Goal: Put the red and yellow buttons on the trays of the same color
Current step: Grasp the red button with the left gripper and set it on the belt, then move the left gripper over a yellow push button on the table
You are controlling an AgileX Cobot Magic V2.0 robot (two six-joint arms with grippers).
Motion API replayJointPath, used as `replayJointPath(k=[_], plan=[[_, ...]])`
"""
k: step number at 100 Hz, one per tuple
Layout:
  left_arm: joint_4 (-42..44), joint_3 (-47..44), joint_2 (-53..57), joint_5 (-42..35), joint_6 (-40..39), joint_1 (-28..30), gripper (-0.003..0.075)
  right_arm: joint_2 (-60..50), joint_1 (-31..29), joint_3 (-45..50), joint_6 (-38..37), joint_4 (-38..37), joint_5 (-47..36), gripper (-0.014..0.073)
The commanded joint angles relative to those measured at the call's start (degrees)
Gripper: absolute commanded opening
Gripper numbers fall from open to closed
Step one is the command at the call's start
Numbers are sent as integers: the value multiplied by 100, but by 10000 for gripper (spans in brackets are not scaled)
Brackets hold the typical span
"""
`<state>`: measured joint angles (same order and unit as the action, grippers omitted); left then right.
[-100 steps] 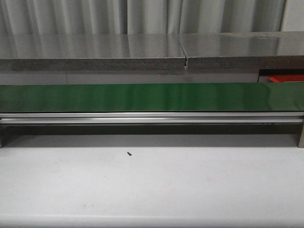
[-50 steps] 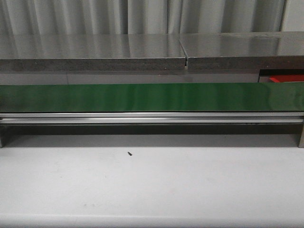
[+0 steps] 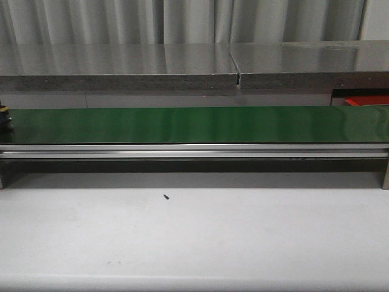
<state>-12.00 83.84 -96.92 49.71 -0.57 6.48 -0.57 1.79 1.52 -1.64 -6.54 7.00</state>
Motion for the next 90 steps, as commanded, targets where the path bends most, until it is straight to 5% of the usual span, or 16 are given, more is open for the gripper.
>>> replayJointPath(k=[1, 39, 90], plan=[[-12, 150, 493, -116, 6, 89, 659, -101, -4, 3, 19, -43, -448, -66], [1082, -40, 901, 415, -688, 1106, 659, -101, -4, 3, 19, -43, -448, -66], [1018, -1936, 1052, -814, -1266, 3100, 659, -101, -4, 3, 19, -43, -448, -66]])
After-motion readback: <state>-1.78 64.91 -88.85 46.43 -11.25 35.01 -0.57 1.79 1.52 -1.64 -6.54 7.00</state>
